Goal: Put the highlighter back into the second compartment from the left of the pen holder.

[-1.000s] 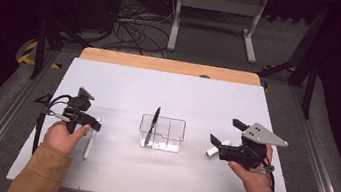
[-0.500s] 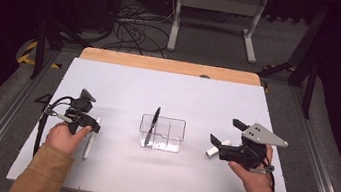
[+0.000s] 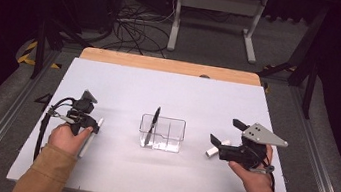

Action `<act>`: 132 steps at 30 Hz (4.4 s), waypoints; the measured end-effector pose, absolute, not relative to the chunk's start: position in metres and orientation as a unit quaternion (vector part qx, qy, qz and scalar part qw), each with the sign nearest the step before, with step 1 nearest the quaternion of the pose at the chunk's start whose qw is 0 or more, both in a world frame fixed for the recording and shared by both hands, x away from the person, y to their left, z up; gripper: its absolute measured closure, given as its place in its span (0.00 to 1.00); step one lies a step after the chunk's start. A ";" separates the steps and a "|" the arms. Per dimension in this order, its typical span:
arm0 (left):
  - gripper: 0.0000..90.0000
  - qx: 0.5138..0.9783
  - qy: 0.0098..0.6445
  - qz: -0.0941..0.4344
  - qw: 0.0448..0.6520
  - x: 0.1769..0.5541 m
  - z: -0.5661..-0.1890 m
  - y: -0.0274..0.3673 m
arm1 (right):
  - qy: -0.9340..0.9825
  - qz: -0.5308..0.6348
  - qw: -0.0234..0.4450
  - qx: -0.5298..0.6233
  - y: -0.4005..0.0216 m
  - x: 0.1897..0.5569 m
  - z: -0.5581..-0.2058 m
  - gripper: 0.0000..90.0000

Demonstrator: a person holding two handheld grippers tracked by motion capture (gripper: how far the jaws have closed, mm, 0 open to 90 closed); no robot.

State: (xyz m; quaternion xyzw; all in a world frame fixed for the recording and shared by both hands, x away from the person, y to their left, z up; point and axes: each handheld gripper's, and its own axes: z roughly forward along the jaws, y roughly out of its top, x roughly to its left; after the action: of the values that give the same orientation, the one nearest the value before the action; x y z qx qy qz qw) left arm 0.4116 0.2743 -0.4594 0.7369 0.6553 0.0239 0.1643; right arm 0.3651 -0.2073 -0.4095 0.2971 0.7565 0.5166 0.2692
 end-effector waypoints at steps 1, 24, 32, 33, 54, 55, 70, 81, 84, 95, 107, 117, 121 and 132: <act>0.87 0.736 0.656 0.024 0.164 0.411 -0.459 0.274 | 0.757 0.516 0.270 0.296 -0.207 0.365 -0.410 0.10; 0.88 0.752 0.622 0.053 0.212 0.401 -0.440 0.278 | 0.757 0.516 0.269 0.296 -0.207 0.365 -0.410 0.10; 0.87 0.756 0.609 0.065 0.231 0.396 -0.430 0.276 | 0.757 0.516 0.269 0.296 -0.207 0.365 -0.410 0.10; 0.88 0.756 0.607 0.067 0.234 0.396 -0.429 0.277 | 0.757 0.517 0.269 0.296 -0.207 0.365 -0.410 0.10; 0.88 0.755 0.552 0.124 0.332 0.376 -0.394 0.272 | 0.757 0.517 0.269 0.296 -0.206 0.365 -0.410 0.10; 0.88 0.754 0.549 0.123 0.340 0.375 -0.392 0.271 | 0.757 0.516 0.269 0.296 -0.206 0.365 -0.410 0.10; 0.87 0.734 0.491 0.156 0.442 0.359 -0.373 0.269 | 0.757 0.517 0.270 0.296 -0.206 0.365 -0.409 0.10; 0.87 0.726 0.446 0.152 0.501 0.355 -0.370 0.268 | 0.757 0.516 0.270 0.298 -0.206 0.364 -0.409 0.10; 0.87 0.722 0.435 0.154 0.516 0.353 -0.368 0.267 | 0.756 0.516 0.270 0.297 -0.206 0.364 -0.409 0.10; 0.87 0.718 0.402 0.162 0.545 0.348 -0.356 0.263 | 0.758 0.514 0.271 0.297 -0.205 0.364 -0.410 0.10; 0.87 0.730 0.367 0.168 0.551 0.349 -0.340 0.237 | 0.758 0.514 0.270 0.296 -0.205 0.364 -0.410 0.10; 0.87 0.743 0.343 0.159 0.552 0.357 -0.330 0.202 | 0.758 0.514 0.271 0.297 -0.206 0.364 -0.410 0.10; 0.87 0.751 0.331 0.154 0.551 0.359 -0.327 0.189 | 0.758 0.514 0.271 0.298 -0.206 0.364 -0.410 0.10; 0.87 0.764 0.311 0.138 0.548 0.368 -0.329 0.161 | 0.758 0.513 0.270 0.297 -0.206 0.365 -0.410 0.10</act>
State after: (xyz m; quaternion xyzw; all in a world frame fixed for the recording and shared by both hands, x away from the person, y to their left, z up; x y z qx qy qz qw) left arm 0.3681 0.1605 -0.3288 0.7637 0.3114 0.1383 0.5484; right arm 0.3647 -0.2064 -0.4102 0.2975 0.7582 0.5135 0.2702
